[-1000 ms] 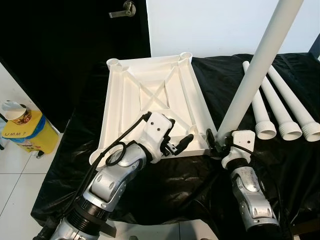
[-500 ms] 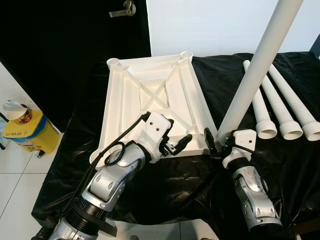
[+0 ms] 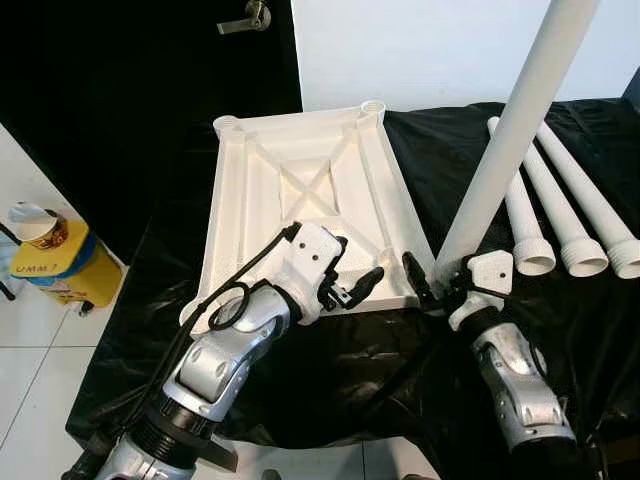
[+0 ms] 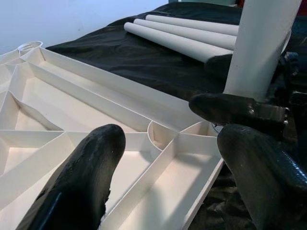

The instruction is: Building children table

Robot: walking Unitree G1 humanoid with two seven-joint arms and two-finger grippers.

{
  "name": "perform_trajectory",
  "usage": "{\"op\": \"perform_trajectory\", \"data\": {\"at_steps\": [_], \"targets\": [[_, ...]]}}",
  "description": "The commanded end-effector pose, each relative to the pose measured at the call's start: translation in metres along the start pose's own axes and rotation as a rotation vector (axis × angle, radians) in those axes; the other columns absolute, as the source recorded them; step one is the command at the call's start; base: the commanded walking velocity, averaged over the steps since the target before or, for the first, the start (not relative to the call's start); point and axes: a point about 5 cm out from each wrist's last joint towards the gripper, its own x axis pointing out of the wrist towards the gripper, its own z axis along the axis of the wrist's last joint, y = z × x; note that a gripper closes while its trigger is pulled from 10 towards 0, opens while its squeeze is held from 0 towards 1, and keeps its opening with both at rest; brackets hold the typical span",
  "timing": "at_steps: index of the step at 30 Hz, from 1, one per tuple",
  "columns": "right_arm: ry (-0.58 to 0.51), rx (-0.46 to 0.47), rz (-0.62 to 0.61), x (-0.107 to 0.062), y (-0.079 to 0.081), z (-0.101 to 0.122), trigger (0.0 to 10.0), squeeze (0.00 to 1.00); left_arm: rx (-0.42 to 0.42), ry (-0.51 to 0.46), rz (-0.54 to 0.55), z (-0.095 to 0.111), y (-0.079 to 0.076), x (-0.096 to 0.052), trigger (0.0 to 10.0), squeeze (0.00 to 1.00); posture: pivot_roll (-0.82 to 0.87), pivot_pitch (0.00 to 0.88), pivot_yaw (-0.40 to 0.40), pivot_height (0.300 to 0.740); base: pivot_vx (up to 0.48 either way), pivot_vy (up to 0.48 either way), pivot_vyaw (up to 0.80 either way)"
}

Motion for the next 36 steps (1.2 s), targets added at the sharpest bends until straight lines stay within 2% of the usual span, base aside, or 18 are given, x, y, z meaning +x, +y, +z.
{"op": "perform_trajectory", "data": {"at_steps": [1,6,7,8,9,10,11,12,24,25,34,36], "targets": [[0.005,0.001,0.039,0.002,0.003,-0.002,10.0,0.0,0.003,0.014,-0.128,-0.001,-0.007,-0.001,10.0,0.0,-0.02,0.047,0.06,0.74,0.0,0.0,0.0],[0.012,-0.036,0.074,0.005,-0.001,-0.002,10.0,0.0,0.004,0.013,-0.127,-0.001,-0.007,-0.001,10.0,0.0,-0.01,0.038,0.057,0.74,0.0,0.0,0.0],[0.012,-0.047,0.081,0.006,-0.002,-0.002,8.0,0.0,0.005,0.012,-0.126,0.0,-0.007,-0.001,10.0,0.0,-0.01,0.037,0.057,0.74,0.0,0.0,0.0],[0.011,-0.052,0.086,0.007,-0.004,-0.002,4.5,0.0,0.006,0.011,-0.125,0.0,-0.007,-0.001,10.0,0.0,-0.01,0.034,0.057,0.74,0.0,0.0,0.0],[0.012,-0.055,0.087,0.007,-0.005,-0.002,3.7,0.0,0.007,0.011,-0.125,0.0,-0.007,-0.001,10.0,0.0,-0.01,0.032,0.057,0.74,0.0,0.0,0.0],[0.012,-0.056,0.089,0.007,-0.006,-0.002,1.4,0.0,0.007,0.011,-0.125,0.0,-0.007,-0.001,10.0,0.0,-0.01,0.031,0.058,0.74,0.0,0.0,0.0],[0.012,-0.056,0.089,0.007,-0.006,-0.002,1.4,0.0,0.007,0.011,-0.125,0.0,-0.007,-0.001,10.0,0.0,-0.01,0.031,0.058,0.74,0.0,0.0,0.0],[0.012,-0.056,0.092,0.007,-0.006,-0.002,0.0,0.0,0.008,0.011,-0.126,0.0,-0.007,-0.001,10.0,0.0,-0.01,0.03,0.058,0.74,0.0,0.0,0.0],[0.054,-0.021,0.092,-0.001,-0.004,-0.013,0.0,0.0,0.009,0.013,-0.138,0.0,-0.009,-0.001,10.0,0.0,-0.02,0.026,0.066,0.74,0.0,0.0,0.0],[0.059,-0.014,0.085,-0.002,-0.004,-0.014,10.0,0.0,0.009,0.013,-0.14,0.0,-0.009,-0.001,10.0,0.0,-0.02,0.026,0.066,0.74,0.0,0.0,0.0],[0.09,-0.006,0.028,-0.004,-0.004,-0.02,10.0,0.0,0.007,0.016,-0.144,-0.001,-0.01,-0.002,10.0,0.0,-0.02,0.03,0.066,0.74,0.0,0.0,0.0],[0.111,0.004,-0.068,-0.005,-0.004,-0.023,10.0,0.0,0.003,0.017,-0.144,-0.001,-0.011,-0.002,10.0,0.0,-0.02,0.035,0.061,0.74,0.0,0.0,0.0]]}}
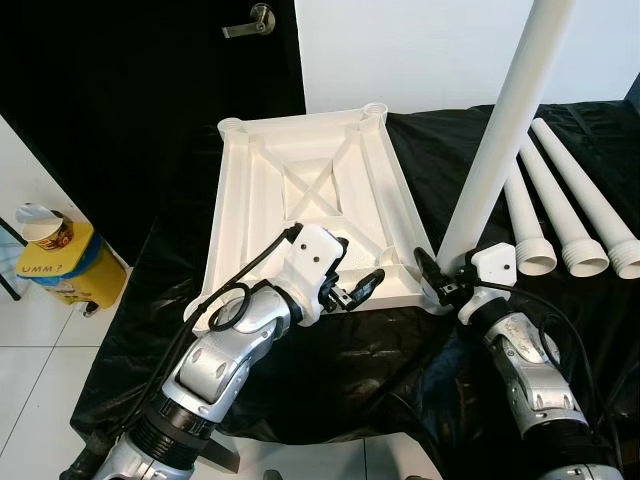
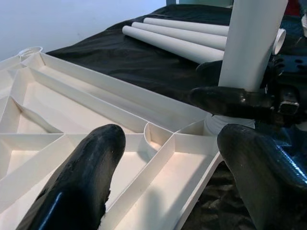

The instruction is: Building children table

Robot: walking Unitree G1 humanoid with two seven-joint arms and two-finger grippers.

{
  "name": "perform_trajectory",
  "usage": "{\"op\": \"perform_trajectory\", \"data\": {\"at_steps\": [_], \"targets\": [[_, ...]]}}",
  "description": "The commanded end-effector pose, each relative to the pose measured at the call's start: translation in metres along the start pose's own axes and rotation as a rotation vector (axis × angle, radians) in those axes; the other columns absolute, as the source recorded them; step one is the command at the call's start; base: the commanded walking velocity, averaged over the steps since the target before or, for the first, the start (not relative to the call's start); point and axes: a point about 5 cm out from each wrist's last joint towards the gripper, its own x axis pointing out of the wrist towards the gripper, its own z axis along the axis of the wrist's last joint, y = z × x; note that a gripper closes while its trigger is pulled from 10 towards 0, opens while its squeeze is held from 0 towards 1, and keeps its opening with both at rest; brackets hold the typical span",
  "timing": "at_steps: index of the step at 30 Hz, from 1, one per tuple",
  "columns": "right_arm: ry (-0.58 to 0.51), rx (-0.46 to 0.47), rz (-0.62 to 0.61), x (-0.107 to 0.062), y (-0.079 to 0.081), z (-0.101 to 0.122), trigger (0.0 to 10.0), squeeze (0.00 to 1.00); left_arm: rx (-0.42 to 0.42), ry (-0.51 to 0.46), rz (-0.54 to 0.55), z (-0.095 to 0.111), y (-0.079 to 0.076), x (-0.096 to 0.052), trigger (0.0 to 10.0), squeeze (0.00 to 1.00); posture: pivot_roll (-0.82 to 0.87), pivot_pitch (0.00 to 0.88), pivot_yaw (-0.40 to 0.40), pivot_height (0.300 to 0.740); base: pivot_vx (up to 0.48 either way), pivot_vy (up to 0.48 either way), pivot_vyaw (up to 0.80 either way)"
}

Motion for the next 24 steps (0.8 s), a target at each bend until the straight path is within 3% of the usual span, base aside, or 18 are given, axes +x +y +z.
{"op": "perform_trajectory", "data": {"at_steps": [1,7,13,14,16,17,24], "targets": [[0.092,0.027,-0.046,-0.007,0.004,-0.017,10.0,0.0,-0.007,0.022,-0.131,-0.003,-0.008,-0.001,10.0,0.0,-0.02,0.035,0.061,0.74,0.0,0.0,0.0],[0.146,0.06,-0.25,-0.009,0.012,-0.023,10.0,0.0,-0.013,0.021,-0.126,-0.004,-0.009,0.0,10.0,0.0,-0.02,0.043,0.053,0.74,0.0,0.0,0.0],[0.165,0.074,-0.319,-0.011,0.015,-0.025,10.0,0.0,-0.013,0.02,-0.124,-0.003,-0.009,0.0,10.0,0.0,-0.02,0.042,0.049,0.74,0.0,0.0,0.0],[0.176,0.078,-0.388,-0.013,0.018,-0.027,10.0,0.0,-0.014,0.018,-0.118,-0.003,-0.008,0.0,10.0,0.0,-0.02,0.042,0.044,0.74,0.0,0.0,0.0],[0.176,0.078,-0.388,-0.013,0.018,-0.027,10.0,0.0,-0.014,0.018,-0.118,-0.003,-0.008,0.0,10.0,0.0,-0.02,0.042,0.044,0.74,0.0,0.0,0.0],[0.181,0.088,-0.445,-0.014,0.023,-0.028,10.0,0.0,-0.014,0.016,-0.113,-0.003,-0.007,0.0,10.0,0.0,-0.02,0.043,0.043,0.74,0.0,0.0,0.0],[0.177,0.102,-0.474,-0.014,0.03,-0.026,10.0,0.0,-0.017,0.015,-0.117,-0.003,-0.007,0.002,10.0,0.0,-0.04,0.052,0.051,0.74,0.0,0.0,0.0]]}}
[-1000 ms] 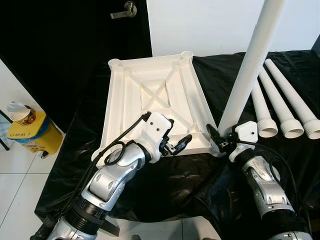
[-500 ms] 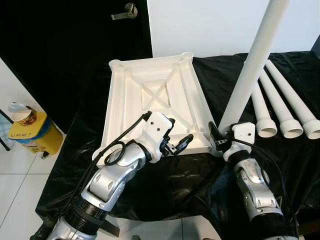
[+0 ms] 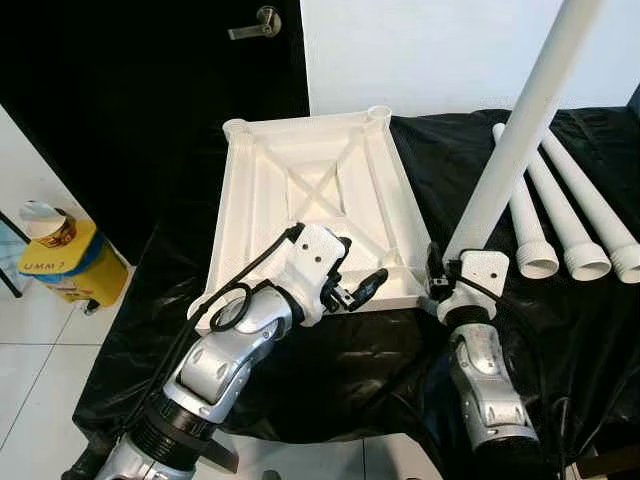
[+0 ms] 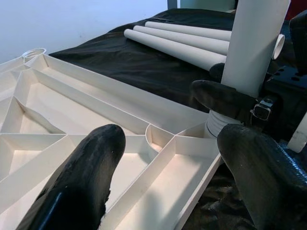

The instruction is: Building children table

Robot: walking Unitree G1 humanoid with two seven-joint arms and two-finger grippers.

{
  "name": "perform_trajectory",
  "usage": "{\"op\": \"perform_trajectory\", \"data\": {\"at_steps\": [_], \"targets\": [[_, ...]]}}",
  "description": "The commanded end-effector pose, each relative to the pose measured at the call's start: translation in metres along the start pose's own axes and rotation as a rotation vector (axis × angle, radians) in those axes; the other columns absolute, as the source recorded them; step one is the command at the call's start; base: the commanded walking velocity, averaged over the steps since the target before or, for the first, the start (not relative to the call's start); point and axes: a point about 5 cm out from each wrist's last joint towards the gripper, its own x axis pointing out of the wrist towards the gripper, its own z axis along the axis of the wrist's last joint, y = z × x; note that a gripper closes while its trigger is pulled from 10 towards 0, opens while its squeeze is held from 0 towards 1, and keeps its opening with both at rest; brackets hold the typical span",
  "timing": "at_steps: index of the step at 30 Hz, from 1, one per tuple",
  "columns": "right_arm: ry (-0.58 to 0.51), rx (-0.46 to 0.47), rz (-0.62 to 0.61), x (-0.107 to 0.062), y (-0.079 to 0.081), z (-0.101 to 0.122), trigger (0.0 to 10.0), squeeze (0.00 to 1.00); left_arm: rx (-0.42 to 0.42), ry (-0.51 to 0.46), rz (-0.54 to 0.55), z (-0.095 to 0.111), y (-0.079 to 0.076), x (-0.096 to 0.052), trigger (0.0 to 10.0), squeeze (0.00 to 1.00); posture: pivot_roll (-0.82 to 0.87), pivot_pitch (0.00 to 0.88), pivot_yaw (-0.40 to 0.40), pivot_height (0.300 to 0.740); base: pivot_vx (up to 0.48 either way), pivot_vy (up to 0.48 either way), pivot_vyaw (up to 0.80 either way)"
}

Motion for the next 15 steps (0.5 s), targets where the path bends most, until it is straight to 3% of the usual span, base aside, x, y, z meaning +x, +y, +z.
{"op": "perform_trajectory", "data": {"at_steps": [1,12,13,15], "targets": [[0.128,-0.003,-0.025,-0.012,-0.002,-0.024,10.0,0.0,-0.009,0.019,-0.113,-0.003,-0.005,0.001,10.0,0.0,-0.04,0.052,0.051,0.74,0.0,0.0,0.0],[0.098,-0.028,-0.035,-0.012,-0.001,-0.017,10.0,0.0,-0.011,0.022,-0.11,-0.003,-0.006,0.001,10.0,0.0,-0.04,0.055,0.052,0.74,0.0,0.0,0.0],[0.079,-0.021,-0.023,-0.012,0.0,-0.015,10.0,1.0,-0.01,0.022,-0.111,-0.004,-0.006,0.001,10.0,0.0,-0.03,0.054,0.053,0.74,0.0,0.0,0.0],[0.064,-0.013,-0.01,-0.012,0.001,-0.013,10.0,1.0,-0.01,0.022,-0.112,-0.004,-0.006,0.001,10.0,0.0,-0.03,0.053,0.052,0.74,0.0,0.0,0.0]]}}
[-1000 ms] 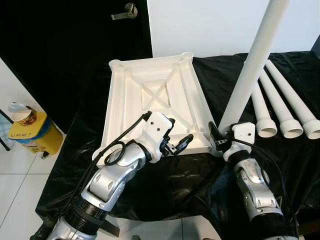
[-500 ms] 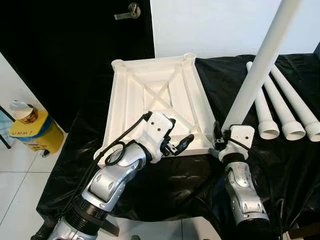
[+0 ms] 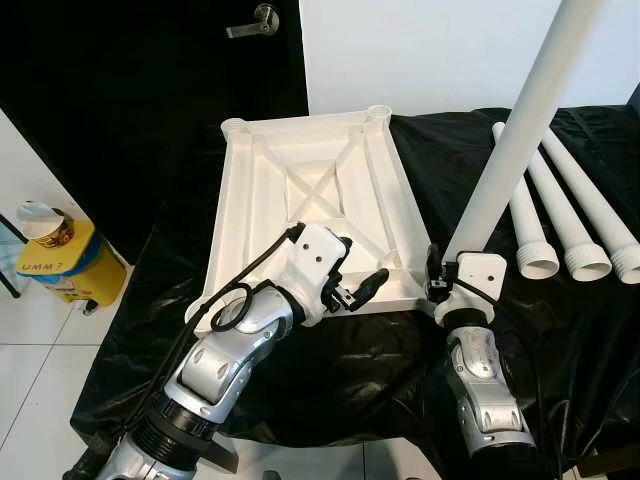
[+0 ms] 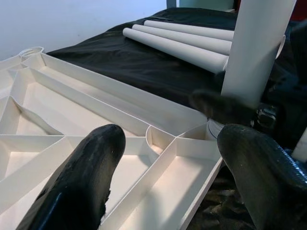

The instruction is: Building children table

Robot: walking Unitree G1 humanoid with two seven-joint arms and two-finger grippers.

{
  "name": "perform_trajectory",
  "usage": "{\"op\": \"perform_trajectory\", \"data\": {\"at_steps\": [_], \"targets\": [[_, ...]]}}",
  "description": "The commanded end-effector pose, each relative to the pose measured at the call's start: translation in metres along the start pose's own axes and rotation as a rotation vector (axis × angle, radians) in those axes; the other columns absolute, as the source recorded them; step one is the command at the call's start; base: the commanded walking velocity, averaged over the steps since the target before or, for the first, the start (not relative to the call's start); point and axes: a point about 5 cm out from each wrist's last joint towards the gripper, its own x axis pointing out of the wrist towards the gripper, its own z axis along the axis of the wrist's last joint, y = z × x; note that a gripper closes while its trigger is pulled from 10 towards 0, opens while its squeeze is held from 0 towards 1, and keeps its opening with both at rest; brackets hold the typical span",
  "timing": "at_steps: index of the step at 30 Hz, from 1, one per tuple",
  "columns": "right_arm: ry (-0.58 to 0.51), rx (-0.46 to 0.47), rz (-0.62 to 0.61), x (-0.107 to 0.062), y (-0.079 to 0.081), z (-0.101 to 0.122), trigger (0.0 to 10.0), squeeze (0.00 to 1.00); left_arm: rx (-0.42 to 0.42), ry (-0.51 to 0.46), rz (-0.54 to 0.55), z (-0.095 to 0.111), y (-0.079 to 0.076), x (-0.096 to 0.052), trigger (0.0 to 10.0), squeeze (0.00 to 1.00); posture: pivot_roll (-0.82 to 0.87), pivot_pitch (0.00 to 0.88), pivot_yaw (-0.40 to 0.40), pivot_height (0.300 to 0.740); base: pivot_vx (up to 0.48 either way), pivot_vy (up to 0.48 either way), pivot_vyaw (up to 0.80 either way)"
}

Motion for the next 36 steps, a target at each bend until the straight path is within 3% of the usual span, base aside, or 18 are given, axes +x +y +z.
{"op": "perform_trajectory", "data": {"at_steps": [1,12,13,20,28,29,30,36], "targets": [[0.05,0.019,0.009,-0.006,-0.002,-0.011,10.0,1.0,-0.008,0.023,-0.112,-0.004,-0.006,0.0,10.0,0.0,-0.03,0.054,0.052,0.74,0.0,0.0,0.0],[-0.034,0.023,0.163,0.002,-0.014,0.003,10.0,1.0,-0.006,0.021,-0.104,-0.003,-0.005,0.001,10.0,0.0,-0.02,0.038,0.041,0.74,0.0,0.0,0.0],[-0.044,0.022,0.221,0.005,-0.017,0.004,10.0,0.0,-0.005,0.021,-0.104,-0.003,-0.005,0.001,10.0,0.0,-0.03,0.035,0.042,0.74,0.0,0.0,0.0],[-0.067,-0.01,0.396,0.017,-0.023,0.011,10.0,0.0,-0.001,0.023,-0.118,-0.003,-0.007,0.002,10.0,0.0,-0.03,0.029,0.049,0.74,0.0,0.0,0.0],[-0.05,-0.022,0.475,0.023,-0.024,0.009,10.0,0.0,0.002,0.025,-0.122,-0.003,-0.007,0.002,10.0,0.0,-0.03,0.02,0.046,0.74,0.0,0.0,0.0],[-0.043,-0.026,0.482,0.024,-0.025,0.008,7.5,0.0,0.002,0.025,-0.122,-0.003,-0.007,0.002,10.0,0.0,-0.02,0.02,0.045,0.74,0.0,0.0,0.0],[-0.031,-0.024,0.49,0.024,-0.026,0.005,0.0,0.0,0.003,0.025,-0.122,-0.003,-0.007,0.002,10.0,0.0,-0.02,0.016,0.043,0.74,0.0,0.0,0.0],[-0.01,-0.016,0.521,0.019,-0.027,-0.003,0.0,0.0,0.003,0.024,-0.121,-0.003,-0.007,0.002,10.0,0.0,-0.03,0.016,0.045,0.74,0.0,0.0,0.0]]}}
